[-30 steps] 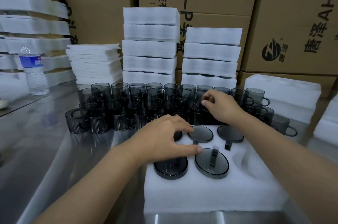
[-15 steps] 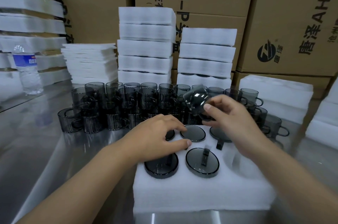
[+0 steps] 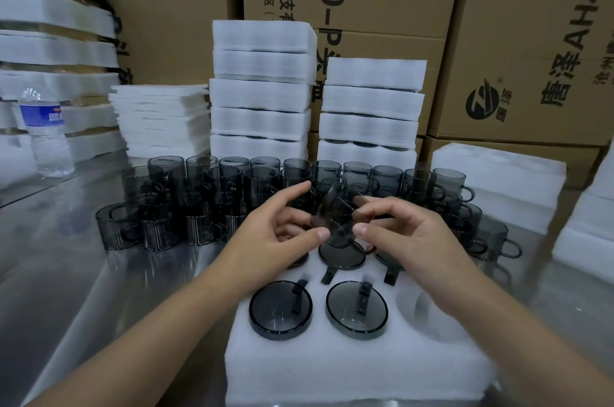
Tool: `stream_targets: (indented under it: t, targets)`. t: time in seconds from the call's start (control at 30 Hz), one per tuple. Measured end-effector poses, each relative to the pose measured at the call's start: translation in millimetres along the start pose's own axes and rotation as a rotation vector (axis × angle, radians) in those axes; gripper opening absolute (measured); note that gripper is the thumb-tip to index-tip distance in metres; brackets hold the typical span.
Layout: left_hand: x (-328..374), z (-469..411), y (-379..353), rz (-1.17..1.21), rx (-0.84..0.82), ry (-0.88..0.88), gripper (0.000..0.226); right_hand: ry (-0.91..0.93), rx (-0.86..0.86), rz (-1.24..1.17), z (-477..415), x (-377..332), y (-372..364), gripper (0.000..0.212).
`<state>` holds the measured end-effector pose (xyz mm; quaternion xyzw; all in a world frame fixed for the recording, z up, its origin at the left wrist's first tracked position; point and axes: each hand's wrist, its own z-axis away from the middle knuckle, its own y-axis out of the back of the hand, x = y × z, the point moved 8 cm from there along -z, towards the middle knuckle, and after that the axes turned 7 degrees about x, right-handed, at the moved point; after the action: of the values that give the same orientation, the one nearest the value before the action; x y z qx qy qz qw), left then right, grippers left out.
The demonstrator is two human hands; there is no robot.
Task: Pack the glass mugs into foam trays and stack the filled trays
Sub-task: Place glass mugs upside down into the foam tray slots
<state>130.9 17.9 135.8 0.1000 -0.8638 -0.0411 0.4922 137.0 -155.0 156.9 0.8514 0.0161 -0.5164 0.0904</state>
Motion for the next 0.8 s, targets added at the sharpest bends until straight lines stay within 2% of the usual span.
stream_targets:
  t: [0.23,0.5,0.8]
  targets:
    - [6,4,-2,-0.24,-0.071,-0.082,0.063,0.041,-0.025,-0.046,1,-3,0,0.064]
    - [11,3,-1,-0.352,-0.06,-0.127,0.08,0.121,-0.067,0.078,4,-6,-4,0.068]
    - [15,4,-1,-0.379,-0.053,-0.164,0.077,0.17,-0.102,0.162,7,-5,-6,0.068]
